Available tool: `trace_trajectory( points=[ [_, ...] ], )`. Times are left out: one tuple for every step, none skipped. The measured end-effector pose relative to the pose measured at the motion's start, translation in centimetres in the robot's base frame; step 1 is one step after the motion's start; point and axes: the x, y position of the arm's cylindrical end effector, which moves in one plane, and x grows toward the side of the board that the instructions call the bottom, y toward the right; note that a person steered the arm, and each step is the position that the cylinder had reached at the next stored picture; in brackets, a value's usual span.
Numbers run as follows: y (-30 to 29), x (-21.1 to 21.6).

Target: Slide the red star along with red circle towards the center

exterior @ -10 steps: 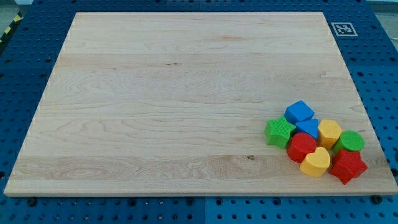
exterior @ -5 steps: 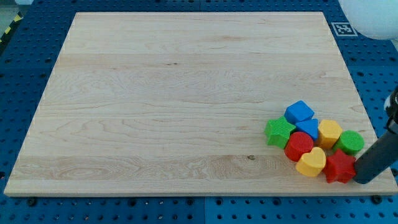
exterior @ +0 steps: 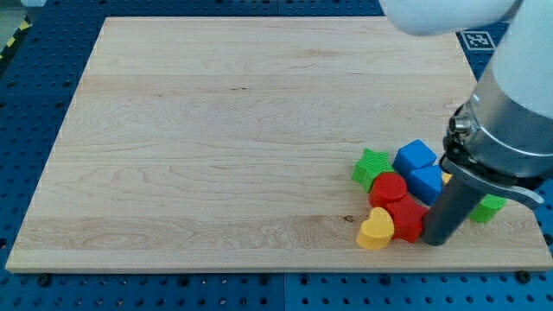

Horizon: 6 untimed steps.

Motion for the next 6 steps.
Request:
trace_trajectory(
  points=[
    [-1.9, -1.0],
    [-4.0, -2.3],
    [-6.8, -3.7],
    [-10.4, -5.1],
    [-13.2, -6.6],
    [-12.5, -6.4]
  ],
)
